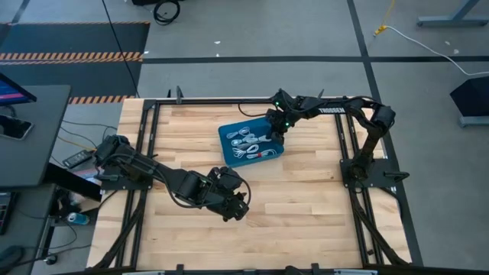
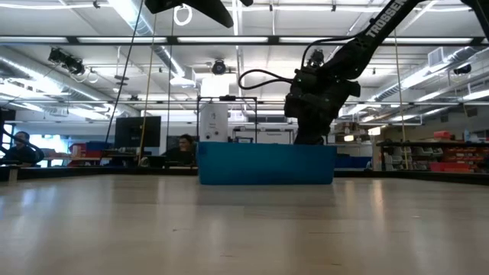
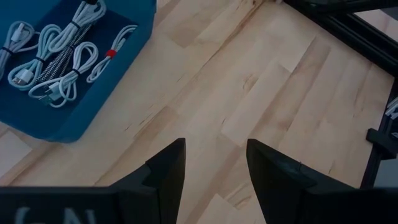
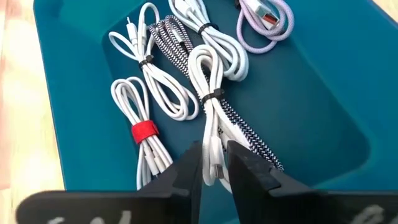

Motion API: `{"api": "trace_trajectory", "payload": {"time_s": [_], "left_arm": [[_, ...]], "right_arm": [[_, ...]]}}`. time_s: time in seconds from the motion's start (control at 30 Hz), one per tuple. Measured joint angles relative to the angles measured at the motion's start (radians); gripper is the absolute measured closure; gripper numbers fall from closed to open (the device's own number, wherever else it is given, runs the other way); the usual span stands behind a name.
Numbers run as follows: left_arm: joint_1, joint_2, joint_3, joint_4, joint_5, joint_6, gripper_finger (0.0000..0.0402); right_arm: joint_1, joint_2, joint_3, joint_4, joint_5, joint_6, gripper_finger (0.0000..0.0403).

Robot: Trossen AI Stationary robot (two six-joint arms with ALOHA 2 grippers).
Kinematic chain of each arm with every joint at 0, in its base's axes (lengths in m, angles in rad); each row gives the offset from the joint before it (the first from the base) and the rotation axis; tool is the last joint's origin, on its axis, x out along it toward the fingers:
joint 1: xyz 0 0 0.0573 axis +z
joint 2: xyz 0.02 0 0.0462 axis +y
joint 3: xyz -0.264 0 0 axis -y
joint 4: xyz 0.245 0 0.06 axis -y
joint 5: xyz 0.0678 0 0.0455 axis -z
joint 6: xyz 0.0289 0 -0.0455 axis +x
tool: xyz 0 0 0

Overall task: Pick and place USB-C Cables
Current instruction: Put the white charger cable into the blue bin, then adjust the bin into the center of the table

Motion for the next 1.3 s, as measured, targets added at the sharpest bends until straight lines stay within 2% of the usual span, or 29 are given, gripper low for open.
{"api": "trace_trajectory", "payload": {"time_s": [0.23, 0.47, 0.63, 0.73, 0.83, 1.03, 1.3], "left_arm": [[0.0, 0.0, 0.0, 0.001, 0.0, 0.0, 0.0225], [0.0, 0.0, 0.0, 0.001, 0.0, 0.0, 0.0225], [0.0, 0.0, 0.0, 0.0, 0.0, 0.0, 0.0225], [0.0, 0.0, 0.0, 0.0, 0.0, 0.0, 0.0225], [0.0, 0.0, 0.0, 0.0, 0.0, 0.0, 0.0225], [0.0, 0.0, 0.0, 0.005, 0.0, -0.001, 0.0225], [0.0, 0.0, 0.0, 0.005, 0.0, -0.029, 0.0225]], "right_arm": [[0.0, -0.012, 0.008, 0.001, -0.004, 0.017, 0.0319], [0.038, -0.089, 0.112, -0.033, -0.036, -0.014, 0.0319], [0.076, -0.11, 0.228, -0.087, 0.117, -0.135, 0.0321], [0.079, -0.084, 0.301, -0.121, 0.181, -0.19, 0.0353], [0.061, -0.046, 0.358, -0.134, 0.19, -0.202, 0.0393], [0.018, 0.052, 0.43, -0.154, 0.181, -0.189, 0.04], [-0.01, 0.189, 0.447, -0.176, 0.179, -0.181, 0.0401]]}}
